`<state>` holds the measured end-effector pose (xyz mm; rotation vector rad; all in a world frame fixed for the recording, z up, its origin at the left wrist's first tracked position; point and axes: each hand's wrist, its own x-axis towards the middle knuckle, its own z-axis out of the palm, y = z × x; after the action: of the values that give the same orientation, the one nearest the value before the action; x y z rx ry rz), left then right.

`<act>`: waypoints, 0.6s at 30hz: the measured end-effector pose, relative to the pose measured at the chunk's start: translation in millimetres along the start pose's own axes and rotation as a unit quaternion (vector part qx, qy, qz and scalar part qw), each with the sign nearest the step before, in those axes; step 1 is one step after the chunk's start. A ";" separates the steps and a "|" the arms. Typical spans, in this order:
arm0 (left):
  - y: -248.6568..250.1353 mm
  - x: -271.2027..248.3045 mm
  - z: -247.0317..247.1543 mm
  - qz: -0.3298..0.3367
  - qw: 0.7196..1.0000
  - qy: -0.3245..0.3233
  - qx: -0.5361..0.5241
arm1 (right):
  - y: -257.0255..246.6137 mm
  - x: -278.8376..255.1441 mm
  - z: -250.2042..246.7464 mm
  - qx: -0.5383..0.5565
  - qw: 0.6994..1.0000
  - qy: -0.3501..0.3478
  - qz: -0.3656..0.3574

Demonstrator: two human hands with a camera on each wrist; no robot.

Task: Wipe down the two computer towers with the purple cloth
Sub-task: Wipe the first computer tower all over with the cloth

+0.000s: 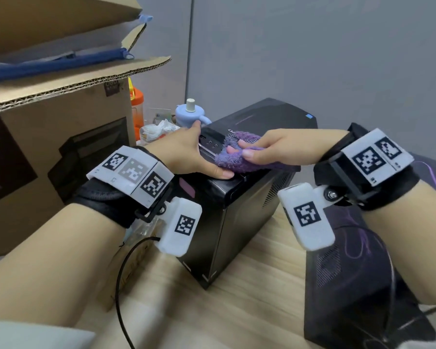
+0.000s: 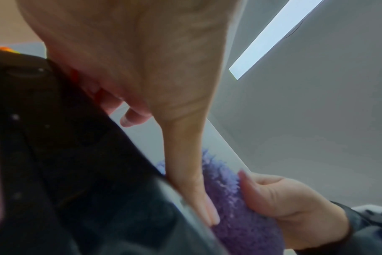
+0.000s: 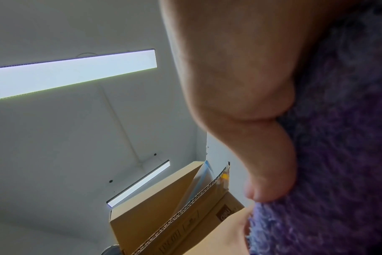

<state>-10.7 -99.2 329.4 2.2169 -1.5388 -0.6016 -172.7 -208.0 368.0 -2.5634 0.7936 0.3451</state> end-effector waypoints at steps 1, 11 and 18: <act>-0.1 0.1 0.3 -0.001 1.000 0.003 0.001 | -0.9 0.4 0.3 -0.001 1.000 0.002 0.006; -4.4 -2.9 -1.3 0.011 1.000 0.020 -0.006 | -54.1 34.3 2.6 -0.029 0.998 0.041 0.030; -13.0 1.1 -12.2 0.012 0.998 0.035 -0.043 | -29.2 9.6 8.1 0.053 0.999 -0.007 -0.007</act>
<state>6.4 -95.2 332.5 2.1289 -1.4750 -0.5672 -148.7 -187.1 367.0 -2.4634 0.7679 0.3071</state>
